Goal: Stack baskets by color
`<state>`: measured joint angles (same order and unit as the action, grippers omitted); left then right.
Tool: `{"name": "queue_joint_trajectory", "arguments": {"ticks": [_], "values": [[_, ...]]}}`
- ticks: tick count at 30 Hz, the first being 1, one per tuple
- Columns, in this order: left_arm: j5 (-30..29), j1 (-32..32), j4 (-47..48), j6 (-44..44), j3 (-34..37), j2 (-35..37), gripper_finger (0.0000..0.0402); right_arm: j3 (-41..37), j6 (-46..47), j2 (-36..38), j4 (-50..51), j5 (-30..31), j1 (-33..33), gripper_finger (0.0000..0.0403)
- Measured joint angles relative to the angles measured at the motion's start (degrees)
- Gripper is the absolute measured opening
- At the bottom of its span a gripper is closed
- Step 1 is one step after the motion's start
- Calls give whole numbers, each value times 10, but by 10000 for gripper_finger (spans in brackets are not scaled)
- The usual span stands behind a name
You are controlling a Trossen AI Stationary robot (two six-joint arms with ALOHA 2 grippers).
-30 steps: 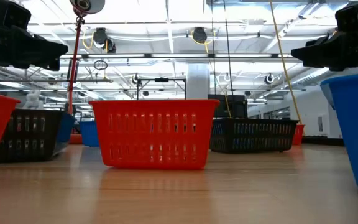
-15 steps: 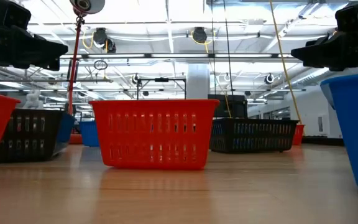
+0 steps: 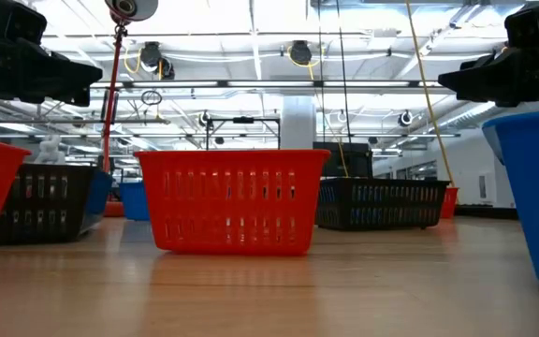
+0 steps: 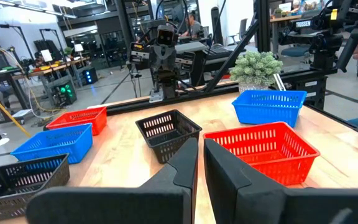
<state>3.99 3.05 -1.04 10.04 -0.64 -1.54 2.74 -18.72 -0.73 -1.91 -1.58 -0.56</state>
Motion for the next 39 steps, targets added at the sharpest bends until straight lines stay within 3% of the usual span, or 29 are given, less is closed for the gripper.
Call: {"name": "queue_joint_trajectory", "arguments": {"ticks": [31, 39], "values": [[0, 0, 0, -2, 0, 0, 31, 0, 1, 0, 0, 0, 0, 0], [0, 0, 0, -44, 0, 0, 31, 1, 68, 0, -39, 0, 0, 0]]}}
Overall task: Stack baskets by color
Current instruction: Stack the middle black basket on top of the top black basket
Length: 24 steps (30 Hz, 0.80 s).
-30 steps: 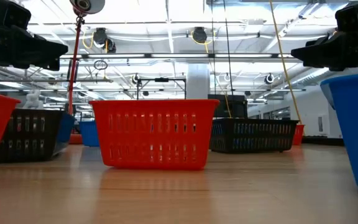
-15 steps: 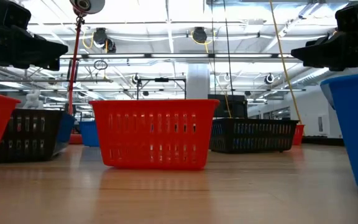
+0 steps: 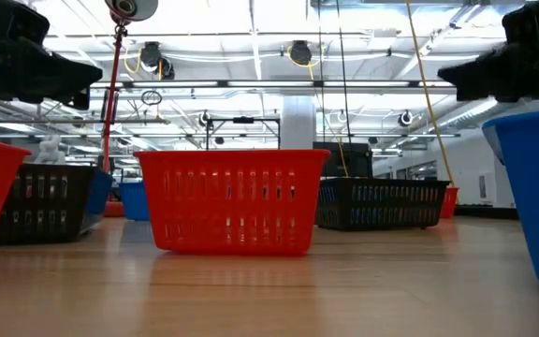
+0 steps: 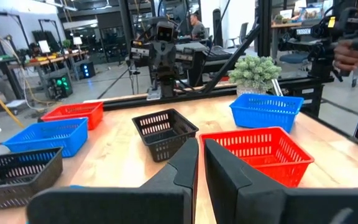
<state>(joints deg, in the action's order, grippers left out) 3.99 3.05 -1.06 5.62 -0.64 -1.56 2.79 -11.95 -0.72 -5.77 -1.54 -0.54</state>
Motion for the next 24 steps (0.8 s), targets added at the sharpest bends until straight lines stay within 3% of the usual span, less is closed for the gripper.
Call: {"name": "queue_joint_trajectory", "arguments": {"ticks": [11, 24], "values": [[0, 0, 0, -15, 0, 0, 31, 73, 69, -55, 15, 1, 0, 0], [0, 0, 0, -14, 0, 0, 30, 370, 163, -236, 241, 2, 0, 0]]}}
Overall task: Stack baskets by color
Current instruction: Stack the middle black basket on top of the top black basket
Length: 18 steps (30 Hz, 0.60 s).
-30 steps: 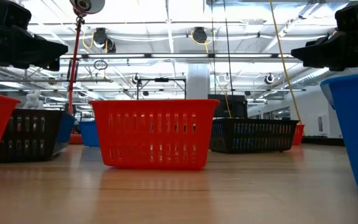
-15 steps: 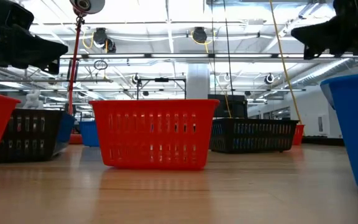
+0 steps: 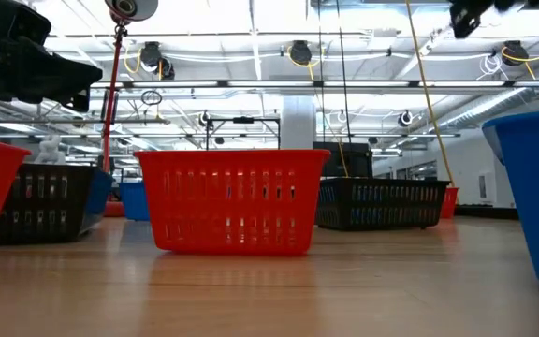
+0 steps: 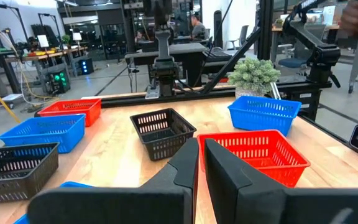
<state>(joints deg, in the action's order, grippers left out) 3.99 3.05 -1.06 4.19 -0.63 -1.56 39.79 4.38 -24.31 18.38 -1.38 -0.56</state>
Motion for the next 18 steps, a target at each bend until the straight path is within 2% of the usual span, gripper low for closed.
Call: {"name": "queue_joint_trajectory", "arguments": {"ticks": [4, 10, 18], "values": [[0, 0, 0, 0, 0, 0, 31, 74, 30, -53, 58, 0, 0, 0], [0, 0, 0, -21, 0, 0, 31, 138, 44, -120, 88, 0, 0, 0], [0, 0, -6, -32, 0, 0, 31, 176, 55, -176, 115, -1, 0, 0]]}}
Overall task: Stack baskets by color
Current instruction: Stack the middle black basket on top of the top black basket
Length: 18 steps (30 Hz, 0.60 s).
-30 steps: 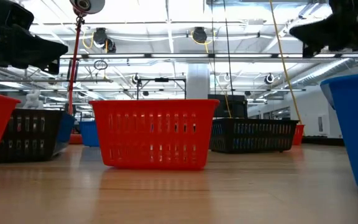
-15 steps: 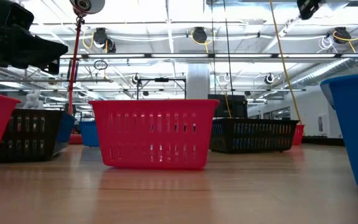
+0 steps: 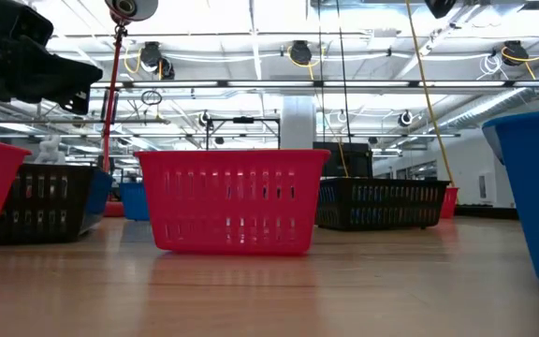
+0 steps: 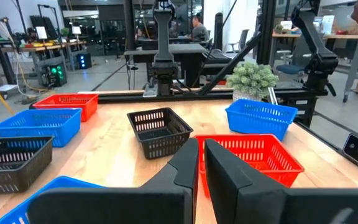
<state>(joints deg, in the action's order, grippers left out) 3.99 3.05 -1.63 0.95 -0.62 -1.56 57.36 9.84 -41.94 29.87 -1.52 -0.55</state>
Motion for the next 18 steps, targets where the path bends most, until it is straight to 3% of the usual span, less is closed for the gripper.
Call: {"name": "queue_joint_trajectory", "arguments": {"ticks": [6, 18], "values": [[-7, 0, 31, 1, -65, -18, 30, 0, 0, -14, 4, 0, 0, 0], [-15, 0, 259, 3, -364, -212, 3, 0, -16, -30, 2, 0, 0, 0]]}}
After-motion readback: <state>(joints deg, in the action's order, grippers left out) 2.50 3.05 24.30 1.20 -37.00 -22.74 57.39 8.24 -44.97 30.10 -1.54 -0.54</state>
